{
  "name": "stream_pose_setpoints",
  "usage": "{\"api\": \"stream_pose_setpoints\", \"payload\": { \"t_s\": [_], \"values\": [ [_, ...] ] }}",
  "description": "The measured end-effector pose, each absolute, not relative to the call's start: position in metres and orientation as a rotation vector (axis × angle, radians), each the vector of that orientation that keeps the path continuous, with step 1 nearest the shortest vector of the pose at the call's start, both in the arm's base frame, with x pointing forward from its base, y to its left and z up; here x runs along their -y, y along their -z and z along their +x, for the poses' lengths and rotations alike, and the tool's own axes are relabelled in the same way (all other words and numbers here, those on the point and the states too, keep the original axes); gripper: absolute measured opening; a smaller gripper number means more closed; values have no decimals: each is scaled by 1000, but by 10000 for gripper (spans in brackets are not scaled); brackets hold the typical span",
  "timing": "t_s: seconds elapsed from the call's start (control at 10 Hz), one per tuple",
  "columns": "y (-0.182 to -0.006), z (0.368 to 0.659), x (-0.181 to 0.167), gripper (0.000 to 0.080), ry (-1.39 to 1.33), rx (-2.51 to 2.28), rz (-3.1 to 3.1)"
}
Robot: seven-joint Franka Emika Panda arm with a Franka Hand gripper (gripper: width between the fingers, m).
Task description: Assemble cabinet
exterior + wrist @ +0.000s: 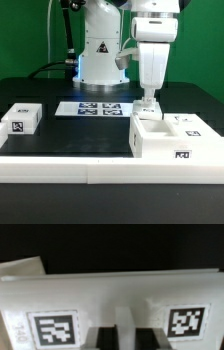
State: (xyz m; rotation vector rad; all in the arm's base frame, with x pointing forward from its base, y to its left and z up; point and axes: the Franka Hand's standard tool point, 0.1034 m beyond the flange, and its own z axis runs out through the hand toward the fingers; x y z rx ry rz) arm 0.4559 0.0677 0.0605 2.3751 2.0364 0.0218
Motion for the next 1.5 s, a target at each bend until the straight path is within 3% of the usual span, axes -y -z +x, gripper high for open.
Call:
{"api": "stream_pose_setpoints", "payload": {
  "t_s": [1.2,1.5],
  "values": [
    [-62,458,-66,69,100,-2120,2335],
    [-61,471,-60,69,86,-2150,2307]
  ]
}}
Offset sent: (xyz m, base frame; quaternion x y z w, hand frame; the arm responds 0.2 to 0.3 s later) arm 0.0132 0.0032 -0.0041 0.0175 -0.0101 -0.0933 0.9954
